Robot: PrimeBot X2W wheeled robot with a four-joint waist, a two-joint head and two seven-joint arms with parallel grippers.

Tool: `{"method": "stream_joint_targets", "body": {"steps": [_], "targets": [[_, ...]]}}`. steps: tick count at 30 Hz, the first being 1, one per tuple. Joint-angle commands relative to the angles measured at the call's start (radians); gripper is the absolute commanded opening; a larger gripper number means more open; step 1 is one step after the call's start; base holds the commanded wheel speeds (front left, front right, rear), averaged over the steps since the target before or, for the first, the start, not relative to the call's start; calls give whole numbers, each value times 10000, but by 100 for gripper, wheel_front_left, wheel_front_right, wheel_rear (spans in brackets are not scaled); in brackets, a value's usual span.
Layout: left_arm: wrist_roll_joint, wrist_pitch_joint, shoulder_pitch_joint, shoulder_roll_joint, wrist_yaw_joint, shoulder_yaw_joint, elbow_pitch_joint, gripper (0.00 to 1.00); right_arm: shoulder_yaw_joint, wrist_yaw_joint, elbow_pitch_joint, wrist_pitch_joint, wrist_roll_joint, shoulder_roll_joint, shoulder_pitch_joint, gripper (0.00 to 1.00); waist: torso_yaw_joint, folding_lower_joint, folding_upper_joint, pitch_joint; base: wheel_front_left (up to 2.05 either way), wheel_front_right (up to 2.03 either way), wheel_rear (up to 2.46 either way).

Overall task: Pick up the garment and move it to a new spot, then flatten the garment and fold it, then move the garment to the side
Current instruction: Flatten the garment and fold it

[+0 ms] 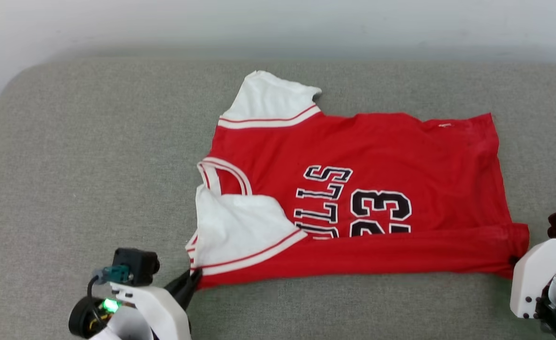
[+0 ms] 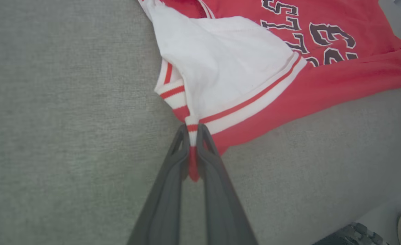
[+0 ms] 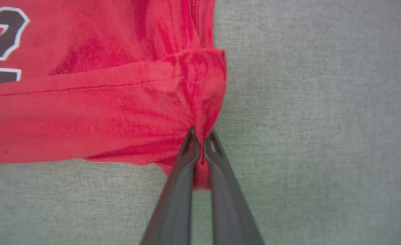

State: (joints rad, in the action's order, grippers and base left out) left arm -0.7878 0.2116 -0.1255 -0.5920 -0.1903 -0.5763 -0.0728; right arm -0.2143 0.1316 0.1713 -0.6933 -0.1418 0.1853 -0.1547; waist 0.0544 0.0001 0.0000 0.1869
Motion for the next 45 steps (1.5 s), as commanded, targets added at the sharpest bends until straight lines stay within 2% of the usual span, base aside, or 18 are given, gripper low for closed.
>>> {"method": "stream_joint_targets", "body": {"steps": [1, 9, 14, 19, 26, 27, 28, 29, 32, 45], "targets": [[-136, 98, 256, -78, -52, -17, -59, 0, -96, -19, -158, -155, -187, 47, 214, 0, -32, -1, 0, -215, 0, 0, 0], [-507, 277, 1232, -334, -182, -102, -490, 0, -348, -19, -1347, -1032, -575, 241, 1299, 0, 21, -1, 0, -725, 0, 0, 0], [-705, 267, 1691, -241, -162, -254, -624, 0, -666, -19, -1953, -1589, -671, 324, 2114, 0, 84, -1, 0, -858, 0, 0, 0], [-817, 204, 1782, -44, -40, -402, -466, 0, -767, -19, -2061, -1630, -598, 324, 2592, 0, 101, -1, 0, -909, 0, 0, 0], [-838, 113, 1578, 217, 330, -630, 282, 0, -734, -19, -1487, -1218, -585, 31, 2767, 0, 38, -1, 0, -963, 0, 0, 0], [-810, 53, 1539, 240, 362, -641, 408, 8, -718, -19, -1384, -1052, -555, 12, 2723, 31, 32, -1, 0, -973, 0, 0, 0], [-732, -32, 1469, 266, 391, -649, 527, 90, -714, -19, -1269, -900, -546, -12, 2673, 100, 26, -1, 0, -991, 0, 0, 0], [-670, -125, 1404, 285, 409, -657, 658, 100, -687, -19, -1163, -750, -516, -16, 2630, 100, 15, -1, 0, -1016, 0, 0, 0], [-477, -599, 1220, 428, 506, -564, 886, 100, -584, -17, -1040, -125, -584, 24, 2334, 100, -36, -1, 0, -1111, 0, 0, 0], [531, -4099, 644, 905, 775, 300, 1291, 100, 250, -14, -1981, 3570, -1104, 441, 1645, 100, -187, -1, 0, -1511, 0, 0, 0]]}}
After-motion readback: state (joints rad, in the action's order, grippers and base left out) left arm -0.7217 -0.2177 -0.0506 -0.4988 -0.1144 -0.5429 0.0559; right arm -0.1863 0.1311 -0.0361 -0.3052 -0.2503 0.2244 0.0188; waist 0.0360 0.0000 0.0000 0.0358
